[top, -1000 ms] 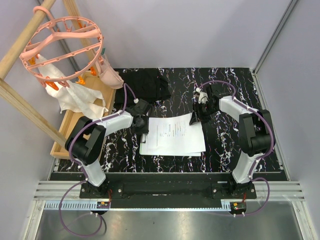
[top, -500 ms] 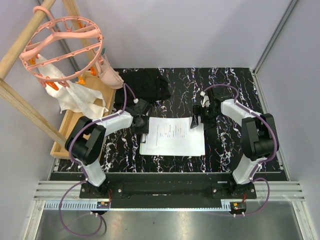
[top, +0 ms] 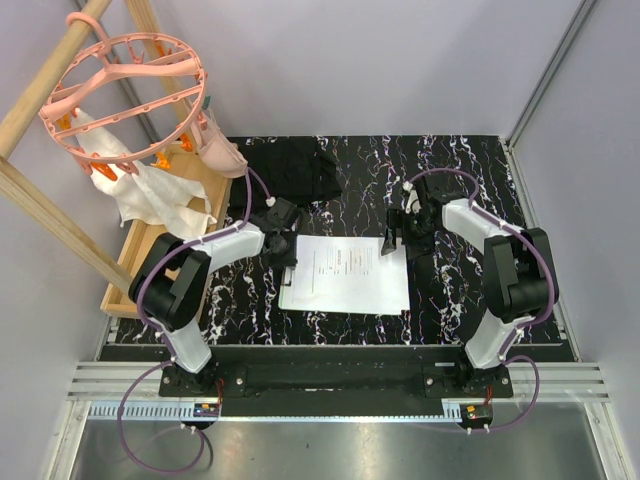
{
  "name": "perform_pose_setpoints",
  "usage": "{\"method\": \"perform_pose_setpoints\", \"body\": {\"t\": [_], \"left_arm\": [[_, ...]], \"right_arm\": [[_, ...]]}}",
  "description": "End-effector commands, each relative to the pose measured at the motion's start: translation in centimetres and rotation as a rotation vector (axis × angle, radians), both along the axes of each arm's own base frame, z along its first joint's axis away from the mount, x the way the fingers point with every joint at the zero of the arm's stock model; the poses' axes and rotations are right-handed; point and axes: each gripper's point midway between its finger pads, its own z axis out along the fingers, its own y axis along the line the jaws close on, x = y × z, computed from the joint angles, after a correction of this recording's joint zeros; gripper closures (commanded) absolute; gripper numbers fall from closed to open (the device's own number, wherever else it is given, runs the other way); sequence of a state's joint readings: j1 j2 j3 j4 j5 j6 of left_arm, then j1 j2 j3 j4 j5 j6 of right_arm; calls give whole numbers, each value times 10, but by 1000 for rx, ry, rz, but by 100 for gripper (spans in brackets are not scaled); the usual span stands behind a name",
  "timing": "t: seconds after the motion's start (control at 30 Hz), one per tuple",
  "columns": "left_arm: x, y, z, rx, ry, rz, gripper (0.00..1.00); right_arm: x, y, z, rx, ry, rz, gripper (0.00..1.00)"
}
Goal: Put the files into the folder
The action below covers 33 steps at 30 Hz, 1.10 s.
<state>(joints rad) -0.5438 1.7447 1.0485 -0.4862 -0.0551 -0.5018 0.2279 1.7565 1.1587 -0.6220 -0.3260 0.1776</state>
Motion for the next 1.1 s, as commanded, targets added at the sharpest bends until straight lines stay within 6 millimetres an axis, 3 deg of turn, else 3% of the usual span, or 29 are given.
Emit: {"method": "perform_pose_setpoints", "body": {"t": [0.0,0.17,0.3,0.43,0.47,0.53,0.6,0.7,0.83,1.07], "left_arm": [[-20,-13,-19,-104,81,-13,97],[-21,-15,-16,-186,80,24,100],[-21,-21,-12,-261,71,41,100],[-19,-24,-14,-267,80,53,100],[-19,-24,-14,-268,81,54,100],[-18,-24,-16,-264,90,67,100],[-18,-24,-16,-263,93,77,100],[-17,-22,-16,-248,93,99,100],[-16,-24,-15,-258,90,107,100],[-17,-42,-6,-382,73,86,100]], "right_arm": [[8,-8,21,-39,-83,-7,13],[-4,-10,13,-37,-47,-22,13],[-2,-1,42,3,-113,-47,14],[2,57,71,144,-177,5,21],[-5,84,70,187,-150,30,24],[-4,116,73,263,-156,57,29],[-10,141,62,287,-114,62,32],[-3,155,48,273,-138,51,34],[1,157,31,223,-155,65,34],[-13,150,-12,165,-66,50,29]]}}
